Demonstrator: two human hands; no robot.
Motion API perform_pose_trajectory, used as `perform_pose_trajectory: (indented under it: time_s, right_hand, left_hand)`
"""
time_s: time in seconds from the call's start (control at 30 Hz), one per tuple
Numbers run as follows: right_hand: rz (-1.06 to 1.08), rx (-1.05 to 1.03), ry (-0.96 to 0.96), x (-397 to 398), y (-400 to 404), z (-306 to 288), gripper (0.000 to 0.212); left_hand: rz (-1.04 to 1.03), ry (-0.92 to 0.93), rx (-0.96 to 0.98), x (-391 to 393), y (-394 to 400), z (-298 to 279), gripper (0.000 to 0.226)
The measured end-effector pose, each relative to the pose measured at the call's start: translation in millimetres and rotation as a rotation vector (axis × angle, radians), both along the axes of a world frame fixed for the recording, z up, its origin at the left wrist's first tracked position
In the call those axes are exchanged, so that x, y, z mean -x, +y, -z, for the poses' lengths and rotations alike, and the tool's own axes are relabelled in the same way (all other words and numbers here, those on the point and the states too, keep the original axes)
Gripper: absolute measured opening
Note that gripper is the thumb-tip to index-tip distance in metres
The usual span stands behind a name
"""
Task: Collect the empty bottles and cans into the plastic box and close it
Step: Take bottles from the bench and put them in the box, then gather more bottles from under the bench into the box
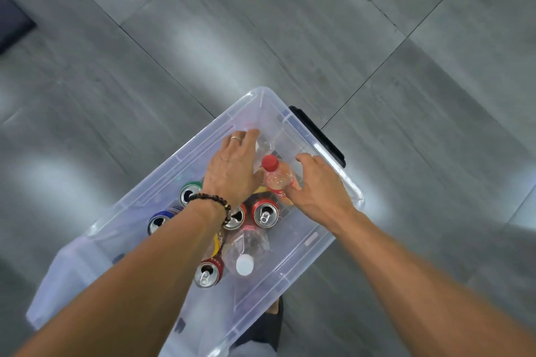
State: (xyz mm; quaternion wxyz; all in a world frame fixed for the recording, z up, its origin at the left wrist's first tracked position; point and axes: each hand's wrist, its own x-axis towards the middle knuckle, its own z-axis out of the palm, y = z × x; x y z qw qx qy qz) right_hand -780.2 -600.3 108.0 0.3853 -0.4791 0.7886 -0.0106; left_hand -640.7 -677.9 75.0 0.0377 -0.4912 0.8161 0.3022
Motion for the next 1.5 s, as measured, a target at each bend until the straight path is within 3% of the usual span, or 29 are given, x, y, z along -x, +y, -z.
perform_pose_trajectory:
  time_s: [0.27,0.53,0.77,1.03,1.27,1.5]
  right_hand:
    - [0.051,0.114,0.013,19.3,21.8,-81.9,0.056]
    - [0.184,0.251,0.076,95.4,98.9,-172.6,0.063]
    - [0.402,0.302,0.152,200.1,242.7,-220.7,0.065]
    - [0.600,0.251,0.190,329.1,477.3,-262.3,0.065]
    - [0.836,0.211,0.204,417.1,649.8,-261.1,0.054]
    - [0.994,0.136,0.183,482.2,720.9,-190.2,0.060]
  left_hand:
    - [0.200,-0.057,0.100,-3.7,28.2,-83.4,0.057]
    - [0.486,-0.030,0.150,66.4,93.2,-172.8,0.049]
    - [0.681,-0.026,0.172,183.4,205.4,-225.2,0.055]
    - [0.770,-0.050,0.107,310.2,406.9,-263.4,0.059]
    - [0.949,-0.054,0.054,409.7,541.5,-263.3,0.056]
    - [1.050,-0.123,0.055,495.5,588.0,-208.2,0.059]
